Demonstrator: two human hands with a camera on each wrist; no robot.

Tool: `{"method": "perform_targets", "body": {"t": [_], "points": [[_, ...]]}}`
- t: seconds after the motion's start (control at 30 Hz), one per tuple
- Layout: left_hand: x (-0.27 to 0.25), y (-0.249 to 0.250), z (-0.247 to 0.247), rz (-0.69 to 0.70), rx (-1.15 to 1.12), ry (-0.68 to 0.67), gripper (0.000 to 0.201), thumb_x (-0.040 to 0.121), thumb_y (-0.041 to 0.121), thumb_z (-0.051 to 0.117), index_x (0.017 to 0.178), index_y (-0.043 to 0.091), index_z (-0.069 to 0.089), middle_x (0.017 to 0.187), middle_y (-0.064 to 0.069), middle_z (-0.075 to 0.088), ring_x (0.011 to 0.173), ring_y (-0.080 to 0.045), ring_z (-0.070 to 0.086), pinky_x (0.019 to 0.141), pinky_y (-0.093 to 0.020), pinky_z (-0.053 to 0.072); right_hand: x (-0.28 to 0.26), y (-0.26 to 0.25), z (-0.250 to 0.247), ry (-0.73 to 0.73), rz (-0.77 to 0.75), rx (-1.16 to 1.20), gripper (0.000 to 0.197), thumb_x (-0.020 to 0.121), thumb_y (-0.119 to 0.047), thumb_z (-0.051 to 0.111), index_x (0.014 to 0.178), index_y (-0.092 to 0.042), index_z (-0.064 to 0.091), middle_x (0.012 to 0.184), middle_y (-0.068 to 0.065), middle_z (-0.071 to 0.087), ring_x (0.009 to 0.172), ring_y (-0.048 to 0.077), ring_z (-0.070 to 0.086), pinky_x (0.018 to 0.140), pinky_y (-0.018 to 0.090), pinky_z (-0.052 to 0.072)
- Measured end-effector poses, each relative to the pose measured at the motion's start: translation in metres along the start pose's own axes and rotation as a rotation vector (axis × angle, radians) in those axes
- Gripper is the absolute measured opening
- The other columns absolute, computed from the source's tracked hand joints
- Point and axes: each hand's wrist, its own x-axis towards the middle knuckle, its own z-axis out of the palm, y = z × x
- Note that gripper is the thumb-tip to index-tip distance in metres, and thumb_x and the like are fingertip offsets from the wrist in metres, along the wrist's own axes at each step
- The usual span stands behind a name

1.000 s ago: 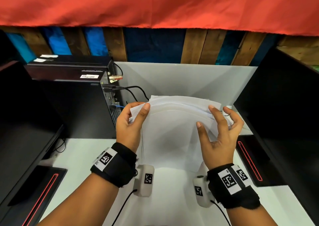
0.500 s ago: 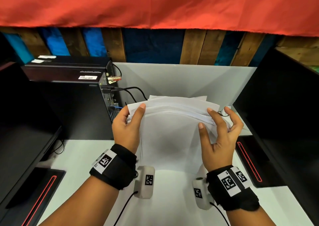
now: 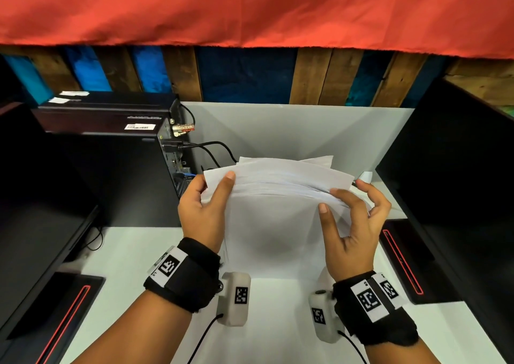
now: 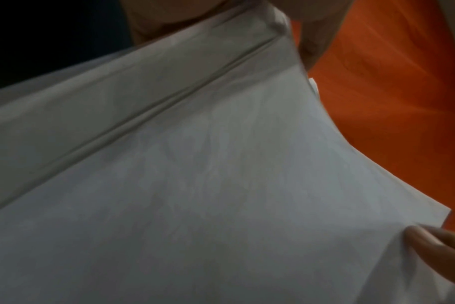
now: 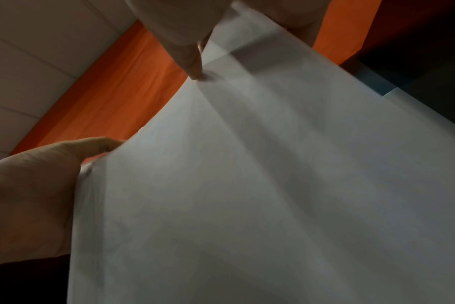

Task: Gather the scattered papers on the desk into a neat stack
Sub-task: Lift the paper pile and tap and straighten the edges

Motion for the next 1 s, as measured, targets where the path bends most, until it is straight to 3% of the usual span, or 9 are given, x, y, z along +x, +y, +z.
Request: {"method": "perform_targets", "body": {"t": [0.07,0.13,0.23,0.3,0.47,0.63,0.77,0.9,1.0], "points": [[0.001,-0.003,-0.001,-0.007,0.003,-0.002,0.024,0.087,0.025,0.064,0.105,0.01,0.067,0.1,-0.006,0.071,0.09,-0.017,0.067,0.076,-0.028,0.054,0.0,0.0,0.0,0.028,0.01,0.033,0.026,0.083,-0.016,0.068,0.107,-0.005,0.061,0.129,0.011,0.034,0.121,-0.012,0.036,0.099,0.005,0.031],[0.0,-0.004,-0.004,0.007,-0.009,-0.015,0.031,0.083,0.028,0.059,0.105,0.008,0.066,0.096,-0.003,0.07,0.087,-0.012,0.066,0.074,-0.024,0.052,0.0,-0.002,0.0,0.051,-0.01,0.057,0.038,0.084,-0.019,0.065,0.118,-0.008,0.053,0.129,0.014,0.035,0.124,-0.008,0.036,0.101,0.007,0.031],[-0.002,-0.001,-0.005,0.024,-0.027,-0.026,0.036,0.077,0.045,0.063,0.094,0.015,0.068,0.086,0.001,0.069,0.081,-0.011,0.066,0.07,-0.021,0.052,0.001,-0.003,-0.002,0.023,-0.043,0.041,0.053,0.086,-0.021,0.06,0.135,-0.021,0.041,0.133,0.012,0.034,0.128,-0.004,0.034,0.1,0.004,0.029],[-0.003,-0.001,-0.004,0.019,-0.034,-0.023,0.035,0.072,0.052,0.067,0.084,0.019,0.067,0.082,0.0,0.068,0.078,-0.013,0.066,0.068,-0.023,0.053,0.003,-0.003,-0.002,-0.012,-0.029,0.013,0.051,0.088,-0.025,0.057,0.137,-0.022,0.042,0.134,0.007,0.034,0.126,-0.009,0.034,0.097,0.001,0.03],[0.0,0.002,-0.005,0.024,-0.016,-0.063,0.037,0.074,0.045,0.074,0.088,0.012,0.068,0.084,-0.004,0.069,0.08,-0.016,0.066,0.07,-0.027,0.054,0.007,-0.004,-0.003,0.03,-0.001,0.008,0.041,0.09,-0.028,0.052,0.124,-0.005,0.052,0.126,0.014,0.045,0.118,-0.012,0.038,0.094,0.002,0.031],[0.005,0.016,-0.01,0.056,0.009,-0.229,0.022,0.078,0.027,0.068,0.096,0.016,0.071,0.092,0.005,0.072,0.087,-0.008,0.067,0.073,-0.018,0.052,0.008,-0.005,-0.004,0.015,0.028,0.036,0.03,0.095,-0.026,0.051,0.124,-0.021,0.059,0.117,-0.007,0.047,0.107,-0.01,0.05,0.088,0.004,0.038],[0.01,0.029,-0.009,0.124,0.107,-0.334,0.02,0.083,0.019,0.067,0.102,0.015,0.073,0.101,0.007,0.074,0.094,-0.004,0.067,0.077,-0.013,0.05,0.01,-0.004,-0.002,0.096,-0.003,0.053,0.018,0.092,-0.008,0.057,0.105,-0.004,0.07,0.104,0.0,0.057,0.102,-0.006,0.053,0.089,0.011,0.041],[0.014,0.032,-0.005,0.17,0.108,-0.33,0.013,0.089,0.011,0.062,0.094,0.011,0.074,0.094,0.005,0.075,0.09,-0.005,0.068,0.078,-0.012,0.049,0.009,-0.001,0.002,0.093,0.012,0.066,0.016,0.096,-0.012,0.052,0.095,-0.003,0.065,0.094,0.001,0.058,0.091,0.004,0.056,0.081,0.018,0.045],[0.016,0.027,-0.006,0.169,0.093,-0.291,0.014,0.091,0.009,0.059,0.092,0.005,0.072,0.092,-0.003,0.073,0.09,-0.011,0.067,0.08,-0.017,0.049,0.008,-0.003,0.003,0.102,0.096,0.072,0.015,0.097,-0.027,0.043,0.095,-0.016,0.053,0.089,-0.018,0.057,0.084,0.0,0.055,0.074,0.027,0.049]]}}
